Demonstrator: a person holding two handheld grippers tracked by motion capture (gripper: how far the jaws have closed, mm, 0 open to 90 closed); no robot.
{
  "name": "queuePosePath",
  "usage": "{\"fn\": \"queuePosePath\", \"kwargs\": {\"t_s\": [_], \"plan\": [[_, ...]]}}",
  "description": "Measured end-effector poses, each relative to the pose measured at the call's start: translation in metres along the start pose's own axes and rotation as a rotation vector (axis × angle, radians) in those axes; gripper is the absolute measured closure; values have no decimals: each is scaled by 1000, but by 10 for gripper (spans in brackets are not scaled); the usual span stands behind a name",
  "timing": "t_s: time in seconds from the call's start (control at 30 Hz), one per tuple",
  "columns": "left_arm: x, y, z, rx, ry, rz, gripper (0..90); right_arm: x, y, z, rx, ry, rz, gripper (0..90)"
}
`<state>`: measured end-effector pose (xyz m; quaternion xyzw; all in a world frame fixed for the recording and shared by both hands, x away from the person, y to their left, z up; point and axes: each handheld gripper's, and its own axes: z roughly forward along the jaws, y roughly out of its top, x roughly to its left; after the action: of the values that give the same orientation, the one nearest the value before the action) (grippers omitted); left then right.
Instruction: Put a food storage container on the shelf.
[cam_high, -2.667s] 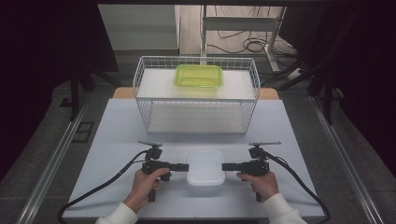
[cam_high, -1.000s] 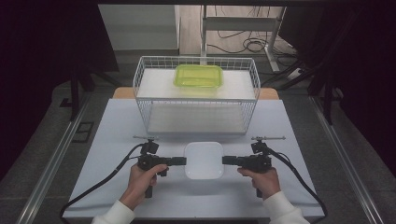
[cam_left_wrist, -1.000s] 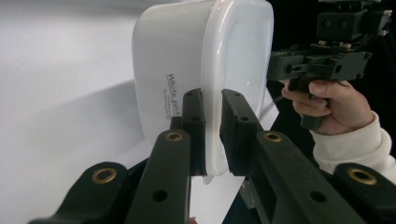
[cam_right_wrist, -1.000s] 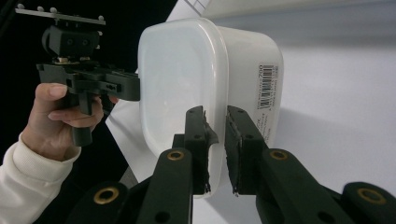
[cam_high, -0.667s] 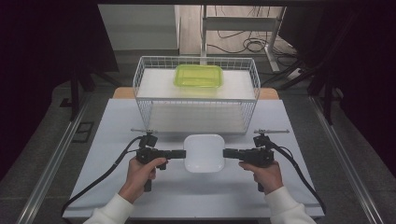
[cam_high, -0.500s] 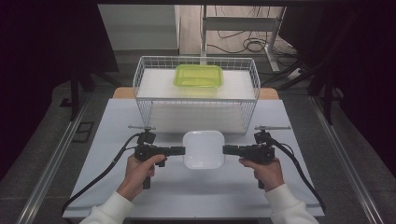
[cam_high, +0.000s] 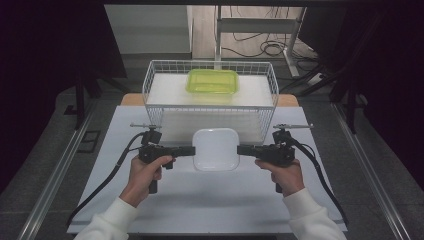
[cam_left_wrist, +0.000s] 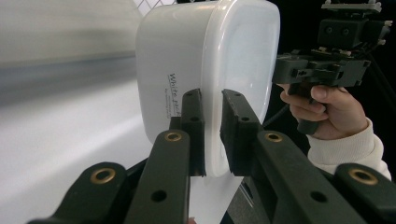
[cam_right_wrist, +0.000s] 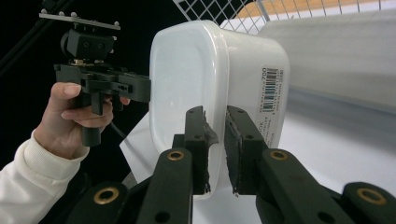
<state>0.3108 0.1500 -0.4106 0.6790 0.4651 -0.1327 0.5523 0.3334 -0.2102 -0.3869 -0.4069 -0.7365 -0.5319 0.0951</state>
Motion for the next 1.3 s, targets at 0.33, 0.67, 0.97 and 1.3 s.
{"fn": "queuePosePath", "kwargs": {"t_s": [0.33, 0.67, 0.97, 1.3], "plan": [[-13, 17, -7, -26, 5, 35, 802, 7, 16, -5, -32, 4, -34, 790], [-24, 32, -13, -49, -5, 54, 803, 14, 32, -12, -59, 12, -61, 789], [-37, 49, -19, -60, -4, 94, 804, 20, 45, -18, -90, 18, -81, 790], [-44, 68, -23, -63, -3, 126, 806, 20, 59, -21, -119, 28, -90, 790]]}}
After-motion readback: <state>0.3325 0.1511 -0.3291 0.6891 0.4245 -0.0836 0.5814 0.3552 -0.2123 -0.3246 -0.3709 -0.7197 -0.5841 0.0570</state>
